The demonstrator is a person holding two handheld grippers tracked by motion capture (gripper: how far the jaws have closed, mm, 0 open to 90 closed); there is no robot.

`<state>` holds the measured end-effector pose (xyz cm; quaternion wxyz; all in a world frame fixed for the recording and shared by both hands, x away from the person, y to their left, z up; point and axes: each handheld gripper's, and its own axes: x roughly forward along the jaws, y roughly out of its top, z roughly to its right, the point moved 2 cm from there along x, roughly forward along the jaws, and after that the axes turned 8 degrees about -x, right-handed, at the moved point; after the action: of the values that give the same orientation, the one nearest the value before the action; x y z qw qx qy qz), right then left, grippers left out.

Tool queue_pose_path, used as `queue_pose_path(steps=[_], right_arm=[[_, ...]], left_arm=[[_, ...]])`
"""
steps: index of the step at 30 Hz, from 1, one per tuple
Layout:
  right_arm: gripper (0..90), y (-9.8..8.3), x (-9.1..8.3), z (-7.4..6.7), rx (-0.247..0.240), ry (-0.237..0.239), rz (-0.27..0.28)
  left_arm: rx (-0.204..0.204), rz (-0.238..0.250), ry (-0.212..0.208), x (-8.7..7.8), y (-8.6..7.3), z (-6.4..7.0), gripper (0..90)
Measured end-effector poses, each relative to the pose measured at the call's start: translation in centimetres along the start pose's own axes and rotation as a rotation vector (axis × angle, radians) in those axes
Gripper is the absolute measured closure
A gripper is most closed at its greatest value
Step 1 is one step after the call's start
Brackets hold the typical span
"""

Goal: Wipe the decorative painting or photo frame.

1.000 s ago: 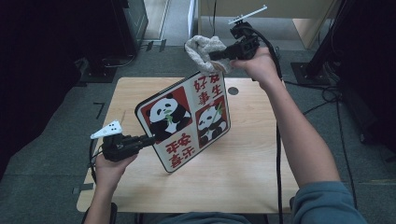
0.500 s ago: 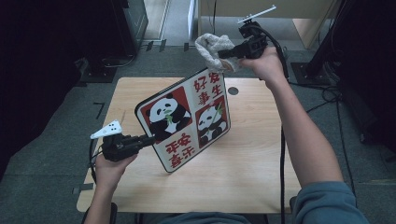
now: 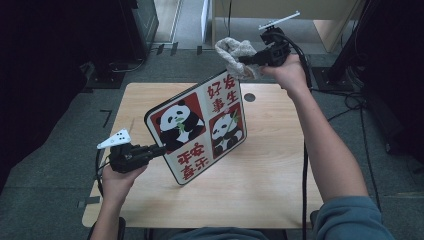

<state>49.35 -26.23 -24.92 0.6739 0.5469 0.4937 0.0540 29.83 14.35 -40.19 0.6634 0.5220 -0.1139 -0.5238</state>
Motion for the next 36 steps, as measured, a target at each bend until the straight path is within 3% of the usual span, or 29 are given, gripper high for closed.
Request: queue_pose_path(steps=[7,23,36], right_arm=[[66.5,-0.8,-0.6,1.4,0.007,-0.082,-0.021],[66.7,-3.6,1.3,0.5,-0.013,-0.066,-0.014],[67.1,-5.5,1.8,0.1,0.027,-0.048,0.009]], left_arm=[[0.002,-0.001,-0.001,0.0,0.0,0.0,78.8],[-0.001,-0.001,0.001,0.0,0.0,0.0,78.7],[-0.005,0.000,-0.001,0.0,0.0,0.0,78.6]])
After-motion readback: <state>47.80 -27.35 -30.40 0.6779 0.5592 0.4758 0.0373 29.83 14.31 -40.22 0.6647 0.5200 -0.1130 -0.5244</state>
